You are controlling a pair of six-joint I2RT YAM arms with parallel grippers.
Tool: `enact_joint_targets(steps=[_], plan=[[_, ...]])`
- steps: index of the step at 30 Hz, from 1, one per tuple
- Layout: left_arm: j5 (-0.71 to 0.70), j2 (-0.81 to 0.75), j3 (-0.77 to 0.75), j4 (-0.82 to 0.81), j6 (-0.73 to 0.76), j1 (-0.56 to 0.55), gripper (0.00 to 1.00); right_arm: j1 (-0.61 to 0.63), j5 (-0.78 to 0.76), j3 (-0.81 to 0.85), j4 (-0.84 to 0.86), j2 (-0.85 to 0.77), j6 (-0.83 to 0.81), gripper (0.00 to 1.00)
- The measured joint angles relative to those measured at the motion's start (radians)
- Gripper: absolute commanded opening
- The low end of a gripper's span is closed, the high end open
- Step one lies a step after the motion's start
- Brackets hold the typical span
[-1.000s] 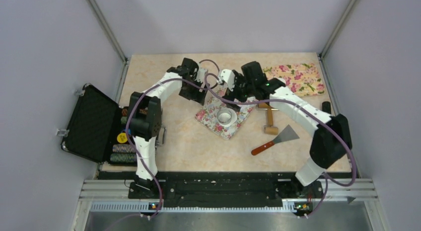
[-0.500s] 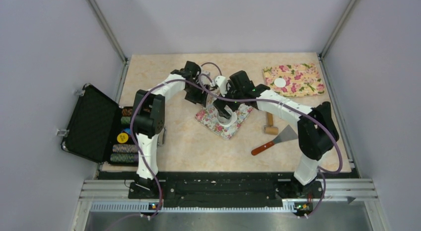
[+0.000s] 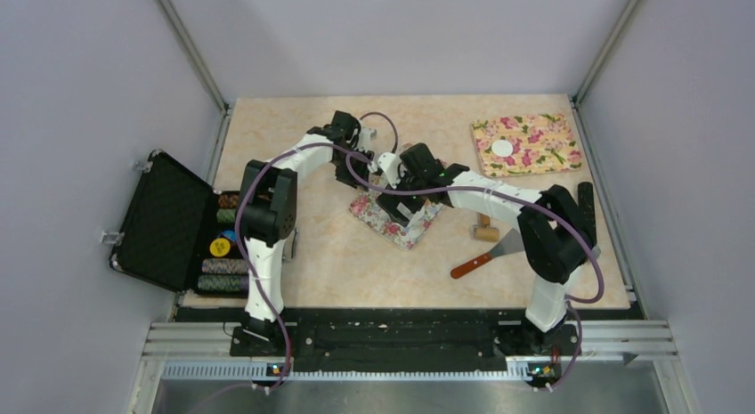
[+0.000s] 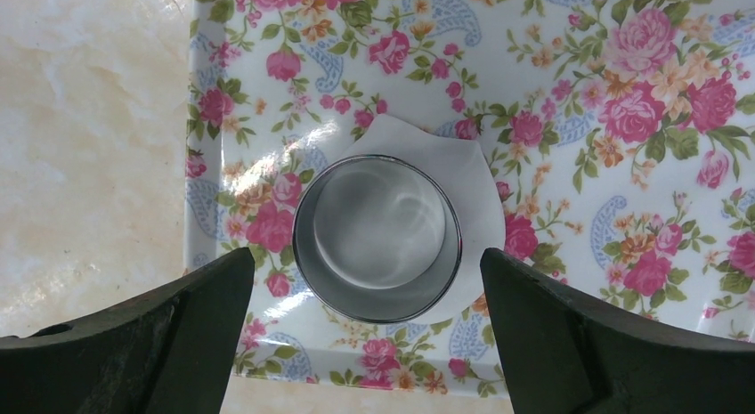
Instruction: Roll out the dumpling wrappers from the dough
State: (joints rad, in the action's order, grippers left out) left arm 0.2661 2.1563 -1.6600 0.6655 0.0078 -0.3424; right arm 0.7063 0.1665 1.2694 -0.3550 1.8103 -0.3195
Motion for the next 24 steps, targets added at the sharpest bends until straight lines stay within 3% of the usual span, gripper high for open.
enact_joint_targets(steps=[4, 24], plan=[[0.005, 0.000, 0.005, -0.009, -0.004, 0.000, 0.40, 0.000, -0.008, 0.000, 0.012, 0.005, 0.011, 0.97], [0.007, -0.005, 0.020, -0.029, -0.006, 0.002, 0.39, 0.013, -0.050, 0.000, 0.056, 0.045, 0.034, 0.90]])
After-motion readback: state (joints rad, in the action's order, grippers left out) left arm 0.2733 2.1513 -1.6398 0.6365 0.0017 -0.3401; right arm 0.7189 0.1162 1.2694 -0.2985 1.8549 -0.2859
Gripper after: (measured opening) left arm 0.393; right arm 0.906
